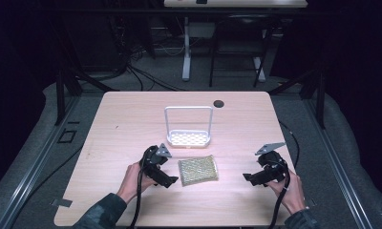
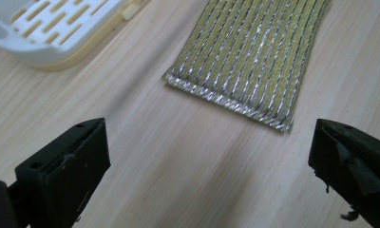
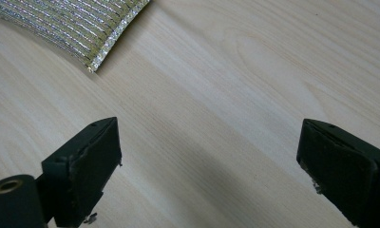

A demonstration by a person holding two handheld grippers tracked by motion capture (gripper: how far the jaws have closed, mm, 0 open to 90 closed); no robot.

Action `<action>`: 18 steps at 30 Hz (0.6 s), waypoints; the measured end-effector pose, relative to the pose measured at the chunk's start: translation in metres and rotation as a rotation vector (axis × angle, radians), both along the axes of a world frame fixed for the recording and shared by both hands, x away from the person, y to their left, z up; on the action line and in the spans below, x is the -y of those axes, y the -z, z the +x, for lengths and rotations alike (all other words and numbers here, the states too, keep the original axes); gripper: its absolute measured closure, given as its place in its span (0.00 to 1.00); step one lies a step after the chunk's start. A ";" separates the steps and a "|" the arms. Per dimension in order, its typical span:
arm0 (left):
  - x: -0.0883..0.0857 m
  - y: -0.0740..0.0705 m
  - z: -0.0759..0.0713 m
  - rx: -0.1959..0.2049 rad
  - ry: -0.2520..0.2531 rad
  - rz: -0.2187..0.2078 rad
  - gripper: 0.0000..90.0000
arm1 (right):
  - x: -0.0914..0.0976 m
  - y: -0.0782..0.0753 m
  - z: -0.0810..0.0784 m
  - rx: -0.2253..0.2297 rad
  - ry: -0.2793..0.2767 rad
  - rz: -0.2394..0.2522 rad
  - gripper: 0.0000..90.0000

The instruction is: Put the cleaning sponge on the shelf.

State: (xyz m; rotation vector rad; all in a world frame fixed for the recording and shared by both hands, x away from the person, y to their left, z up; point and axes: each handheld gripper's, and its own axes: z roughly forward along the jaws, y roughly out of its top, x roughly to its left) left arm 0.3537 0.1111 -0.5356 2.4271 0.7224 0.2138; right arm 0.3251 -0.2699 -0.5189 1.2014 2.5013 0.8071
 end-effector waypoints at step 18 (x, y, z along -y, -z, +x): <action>0.042 0.014 0.013 -0.026 0.112 0.043 0.00 | -0.003 -0.002 -0.001 -0.002 -0.017 0.013 0.08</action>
